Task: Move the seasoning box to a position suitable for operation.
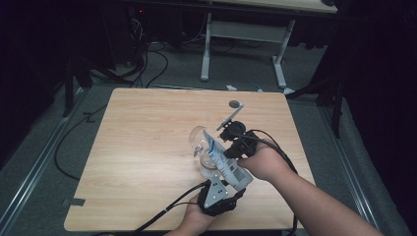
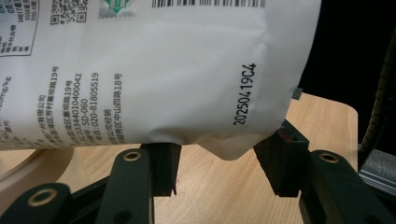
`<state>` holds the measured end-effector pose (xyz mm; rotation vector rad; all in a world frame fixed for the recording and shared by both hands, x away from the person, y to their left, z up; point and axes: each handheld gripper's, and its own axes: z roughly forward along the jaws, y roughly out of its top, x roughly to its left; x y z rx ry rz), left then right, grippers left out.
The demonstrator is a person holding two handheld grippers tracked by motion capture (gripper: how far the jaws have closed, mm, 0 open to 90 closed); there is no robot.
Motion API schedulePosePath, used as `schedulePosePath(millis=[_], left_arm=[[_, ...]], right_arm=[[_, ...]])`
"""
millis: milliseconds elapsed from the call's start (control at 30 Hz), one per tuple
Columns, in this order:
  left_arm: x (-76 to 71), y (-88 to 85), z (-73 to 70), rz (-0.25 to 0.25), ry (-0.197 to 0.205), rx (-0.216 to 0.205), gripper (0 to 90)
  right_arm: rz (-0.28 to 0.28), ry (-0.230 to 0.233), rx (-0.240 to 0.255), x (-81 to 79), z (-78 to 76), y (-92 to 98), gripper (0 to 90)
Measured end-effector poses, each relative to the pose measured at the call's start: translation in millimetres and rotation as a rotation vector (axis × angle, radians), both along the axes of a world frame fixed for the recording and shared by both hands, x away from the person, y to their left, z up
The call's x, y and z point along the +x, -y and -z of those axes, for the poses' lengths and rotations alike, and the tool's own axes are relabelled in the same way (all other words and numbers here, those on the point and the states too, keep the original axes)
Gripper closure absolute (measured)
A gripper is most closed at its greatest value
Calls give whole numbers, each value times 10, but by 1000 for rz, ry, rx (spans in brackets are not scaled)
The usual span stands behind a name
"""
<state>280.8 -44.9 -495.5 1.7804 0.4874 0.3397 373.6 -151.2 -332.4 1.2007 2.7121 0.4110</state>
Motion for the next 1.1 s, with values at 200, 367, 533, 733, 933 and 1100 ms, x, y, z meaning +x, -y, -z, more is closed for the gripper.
schedulePosePath(millis=[200,367,533,733,933,1100], left_arm=[[-2,4,-3,0,1,-3,531],[2,5,-4,-1,-1,-5,531],[3,3,-8,-3,0,-8,532],[5,-2,-13,-5,2,-9,533],[3,-5,-13,-5,3,-8,534],[4,-1,-17,-6,2,-10,534]], right_arm=[[-1,0,-3,-5,-5,-1,895],[-3,3,-1,-1,-7,-1,895],[-5,5,-4,2,-6,-12,895],[-10,5,-7,3,-12,-33,896],[-10,2,-7,6,-12,-36,896],[-10,3,-8,7,-16,-38,896]])
